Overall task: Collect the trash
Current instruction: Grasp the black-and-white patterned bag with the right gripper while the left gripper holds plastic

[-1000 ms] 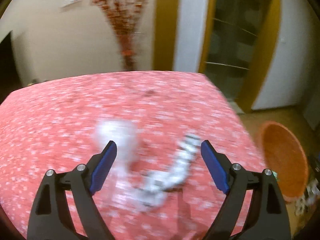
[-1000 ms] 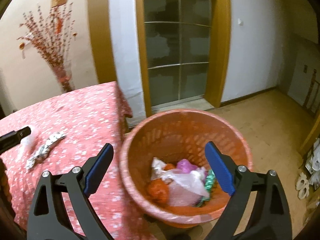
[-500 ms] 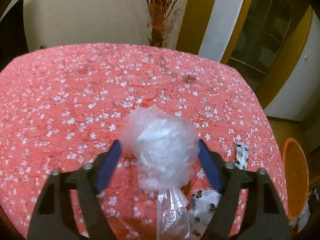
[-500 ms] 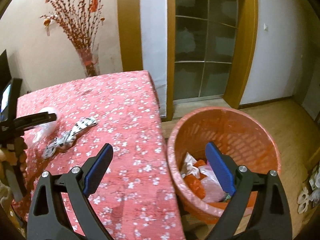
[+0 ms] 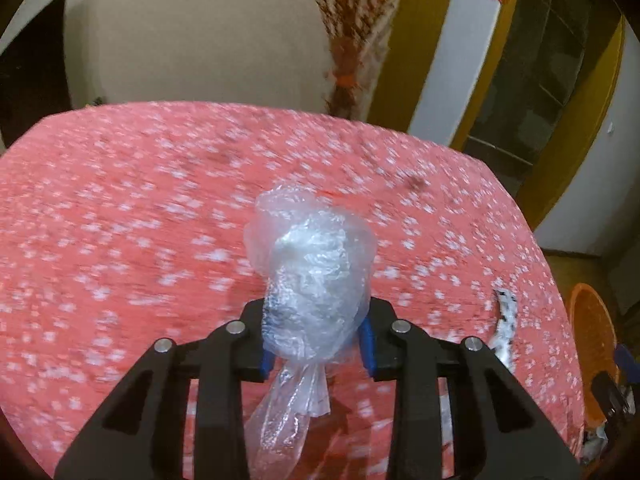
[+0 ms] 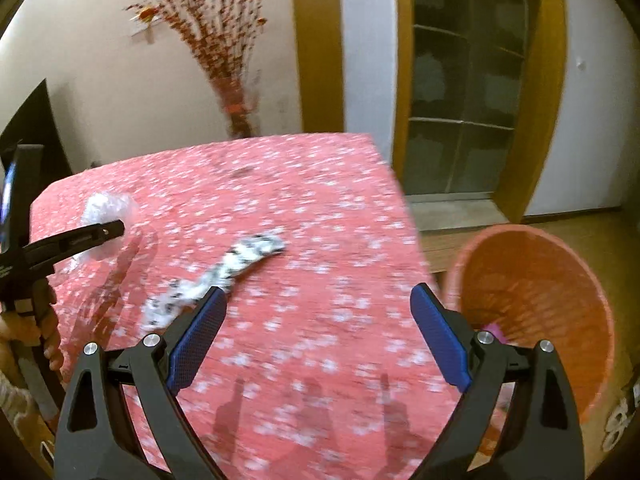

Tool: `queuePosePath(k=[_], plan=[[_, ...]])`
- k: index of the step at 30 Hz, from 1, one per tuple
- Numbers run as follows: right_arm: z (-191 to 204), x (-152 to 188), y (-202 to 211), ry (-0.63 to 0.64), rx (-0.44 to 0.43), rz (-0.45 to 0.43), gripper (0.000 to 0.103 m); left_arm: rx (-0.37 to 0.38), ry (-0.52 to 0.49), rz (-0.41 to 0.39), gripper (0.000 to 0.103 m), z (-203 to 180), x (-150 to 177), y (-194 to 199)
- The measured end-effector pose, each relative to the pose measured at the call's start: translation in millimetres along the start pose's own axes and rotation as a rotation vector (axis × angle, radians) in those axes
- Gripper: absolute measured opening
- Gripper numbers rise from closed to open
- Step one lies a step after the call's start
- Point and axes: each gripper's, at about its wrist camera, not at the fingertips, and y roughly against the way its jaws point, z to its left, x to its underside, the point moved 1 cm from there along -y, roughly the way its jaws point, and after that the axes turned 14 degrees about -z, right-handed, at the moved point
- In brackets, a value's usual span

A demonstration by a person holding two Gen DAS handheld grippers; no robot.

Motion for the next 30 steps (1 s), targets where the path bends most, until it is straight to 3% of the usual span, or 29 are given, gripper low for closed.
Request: queuePosePath(k=[6,12,19,30], plan=[[40.2,2.9,-30.8,0.001,-0.08,0.074,0.071,-0.052,-0.017,-0.052,0.033,31.4,-4.4,19.8],[68.2,5.8,-54.2,0.025,-0.076,0.124,0.064,-0.063,-0.009,-0.073,0.033,49.8,-6.2,29.8],[74.1,5.8,-72.2,0.015,-0.028,0.18,0.062,-0.073,-0.009,-0.077,0.033,59.9,-4.1,31.4],[71.6,13.3,-83.0,0.019,-0.006,0.241,0.04,-0.069,-0.043,-0.059,0.033,47.1,3.8,28.5]])
